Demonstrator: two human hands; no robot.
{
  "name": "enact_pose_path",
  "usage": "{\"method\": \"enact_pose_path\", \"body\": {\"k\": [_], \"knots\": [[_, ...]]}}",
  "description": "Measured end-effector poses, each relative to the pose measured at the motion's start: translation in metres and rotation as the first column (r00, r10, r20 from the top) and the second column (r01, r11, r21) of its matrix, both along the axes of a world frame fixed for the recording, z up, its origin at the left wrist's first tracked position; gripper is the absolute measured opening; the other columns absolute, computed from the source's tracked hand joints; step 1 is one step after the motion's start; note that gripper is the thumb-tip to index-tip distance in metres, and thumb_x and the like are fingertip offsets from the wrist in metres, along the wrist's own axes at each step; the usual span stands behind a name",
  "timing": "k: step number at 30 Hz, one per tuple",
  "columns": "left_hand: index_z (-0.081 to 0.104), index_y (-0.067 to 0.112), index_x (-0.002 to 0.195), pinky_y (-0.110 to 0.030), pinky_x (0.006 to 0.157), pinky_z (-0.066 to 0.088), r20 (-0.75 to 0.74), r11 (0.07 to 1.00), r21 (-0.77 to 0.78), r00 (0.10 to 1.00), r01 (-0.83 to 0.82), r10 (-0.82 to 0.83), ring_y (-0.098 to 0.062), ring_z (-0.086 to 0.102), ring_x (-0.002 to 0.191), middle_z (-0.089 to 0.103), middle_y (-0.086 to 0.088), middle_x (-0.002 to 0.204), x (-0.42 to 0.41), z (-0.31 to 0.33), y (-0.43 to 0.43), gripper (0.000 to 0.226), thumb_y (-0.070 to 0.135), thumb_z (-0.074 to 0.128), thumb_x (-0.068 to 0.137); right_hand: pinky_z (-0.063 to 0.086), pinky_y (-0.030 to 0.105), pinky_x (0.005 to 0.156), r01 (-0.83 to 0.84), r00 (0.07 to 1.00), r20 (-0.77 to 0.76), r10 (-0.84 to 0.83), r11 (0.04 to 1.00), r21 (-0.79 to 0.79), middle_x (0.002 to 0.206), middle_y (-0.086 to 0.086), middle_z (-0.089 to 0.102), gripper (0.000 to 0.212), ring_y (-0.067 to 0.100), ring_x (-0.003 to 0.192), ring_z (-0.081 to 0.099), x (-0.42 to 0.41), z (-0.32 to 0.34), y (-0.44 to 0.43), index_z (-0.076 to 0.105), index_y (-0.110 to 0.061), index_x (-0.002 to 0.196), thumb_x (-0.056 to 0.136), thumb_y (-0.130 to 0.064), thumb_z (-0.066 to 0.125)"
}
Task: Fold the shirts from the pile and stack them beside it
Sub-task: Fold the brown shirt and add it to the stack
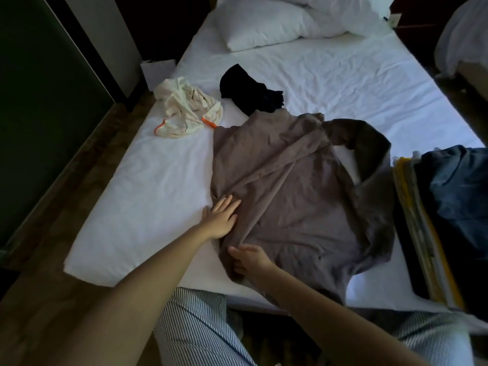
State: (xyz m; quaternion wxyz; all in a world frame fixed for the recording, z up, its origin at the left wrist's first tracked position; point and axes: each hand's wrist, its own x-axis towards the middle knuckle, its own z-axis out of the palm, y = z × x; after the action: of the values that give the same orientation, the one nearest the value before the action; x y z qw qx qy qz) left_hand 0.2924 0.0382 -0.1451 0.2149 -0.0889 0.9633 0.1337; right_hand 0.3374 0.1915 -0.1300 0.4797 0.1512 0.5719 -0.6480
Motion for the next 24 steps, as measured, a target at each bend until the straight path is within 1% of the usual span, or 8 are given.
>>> {"method": "enact_pose_path", "body": {"k": [3, 6, 8, 12, 16, 20, 22, 24], "knots": [[0.009, 0.036, 0.151, -0.049, 0.116, 0.001, 0.02, 1.0, 0.015, 1.0, 0.009, -0.009, -0.008, -0.009, 0.146, -0.006, 0.009, 0.16, 0.004, 0.002, -0.004, 0.052, 0.044, 0.025, 0.102, 0.049, 0.022, 0.056, -0.033, 0.999, 0.02, 0.033, 0.999, 0.028, 0.083, 0.006, 0.059, 0.007, 0.015, 0.068, 0.058, 0.013, -0.009, 0.007, 0.056, -0.013, 0.087, 0.093, -0.01, 0.056], [-0.002, 0.035, 0.151, -0.05, 0.116, -0.003, 0.028, 0.992, -0.105, 0.998, 0.065, -0.062, -0.01, -0.015, 0.145, -0.013, 0.005, 0.159, 0.012, -0.005, 0.0, 0.057, 0.048, 0.022, 0.101, 0.048, 0.027, 0.067, -0.068, 0.991, 0.114, 0.065, 0.997, 0.023, 0.09, 0.003, 0.061, 0.005, 0.02, 0.078, 0.062, 0.009, -0.02, 0.023, 0.054, -0.015, 0.092, 0.095, -0.013, 0.051], [-0.001, 0.032, 0.152, -0.052, 0.115, -0.005, -0.013, 0.986, -0.16, 0.999, 0.05, -0.052, -0.011, -0.013, 0.146, -0.01, 0.002, 0.16, 0.013, -0.007, 0.007, 0.056, 0.046, 0.02, 0.101, 0.048, 0.029, 0.072, -0.101, 0.99, 0.102, 0.097, 0.994, 0.032, 0.092, 0.004, 0.062, 0.009, 0.02, 0.081, 0.061, -0.004, -0.016, 0.029, 0.056, -0.013, 0.099, 0.096, -0.016, 0.049], [0.02, 0.02, 0.15, -0.046, 0.115, 0.003, -0.153, 0.979, -0.203, 0.988, 0.0, -0.032, -0.018, 0.005, 0.147, 0.013, -0.005, 0.159, 0.001, -0.002, 0.023, 0.052, 0.038, 0.027, 0.102, 0.044, 0.024, 0.063, -0.03, 0.988, -0.145, 0.059, 0.981, 0.192, 0.084, 0.006, 0.06, 0.022, 0.015, 0.068, 0.056, -0.06, -0.003, 0.036, 0.058, -0.004, 0.112, 0.097, -0.015, 0.046], [0.043, 0.011, 0.134, -0.036, 0.106, 0.024, -0.35, 0.973, -0.23, 0.934, -0.007, -0.076, -0.027, 0.032, 0.131, 0.04, -0.01, 0.141, -0.032, 0.003, 0.039, 0.043, 0.033, 0.04, 0.097, 0.044, 0.023, 0.046, 0.049, 0.948, -0.313, 0.058, 0.945, 0.325, 0.072, 0.005, 0.055, 0.007, 0.015, 0.059, 0.054, -0.122, -0.002, 0.042, 0.051, -0.007, 0.098, 0.093, -0.008, 0.046], [0.048, 0.007, 0.132, -0.033, 0.105, 0.028, -0.435, 0.97, -0.093, 0.868, 0.223, -0.241, -0.027, 0.039, 0.129, 0.046, -0.01, 0.138, -0.09, 0.015, 0.06, 0.04, 0.018, 0.048, 0.094, 0.039, 0.025, 0.056, 0.147, 0.83, -0.543, 0.126, 0.891, 0.43, 0.087, 0.011, 0.057, 0.014, 0.022, 0.074, 0.056, -0.19, -0.013, 0.052, 0.048, -0.011, 0.099, 0.088, -0.012, 0.055], [0.044, 0.004, 0.137, -0.029, 0.109, 0.023, -0.404, 0.947, -0.016, 0.864, 0.32, -0.299, -0.026, 0.035, 0.133, 0.042, -0.012, 0.143, -0.119, 0.018, 0.074, 0.045, 0.013, 0.049, 0.093, 0.041, 0.021, 0.052, 0.206, 0.849, -0.529, 0.02, 0.908, 0.365, 0.084, 0.01, 0.055, 0.015, 0.014, 0.059, 0.059, -0.222, -0.009, 0.058, 0.047, -0.011, 0.105, 0.09, -0.007, 0.05], [0.039, 0.003, 0.141, -0.03, 0.111, 0.023, -0.362, 0.946, -0.005, 0.881, 0.324, -0.304, -0.025, 0.028, 0.138, 0.032, -0.011, 0.15, -0.145, 0.017, 0.085, 0.049, 0.016, 0.048, 0.094, 0.04, 0.016, 0.043, 0.235, 0.876, -0.476, -0.076, 0.93, 0.284, 0.073, 0.006, 0.05, 0.01, 0.002, 0.037, 0.053, -0.251, -0.005, 0.064, 0.047, -0.013, 0.095, 0.095, -0.004, 0.043]]}}
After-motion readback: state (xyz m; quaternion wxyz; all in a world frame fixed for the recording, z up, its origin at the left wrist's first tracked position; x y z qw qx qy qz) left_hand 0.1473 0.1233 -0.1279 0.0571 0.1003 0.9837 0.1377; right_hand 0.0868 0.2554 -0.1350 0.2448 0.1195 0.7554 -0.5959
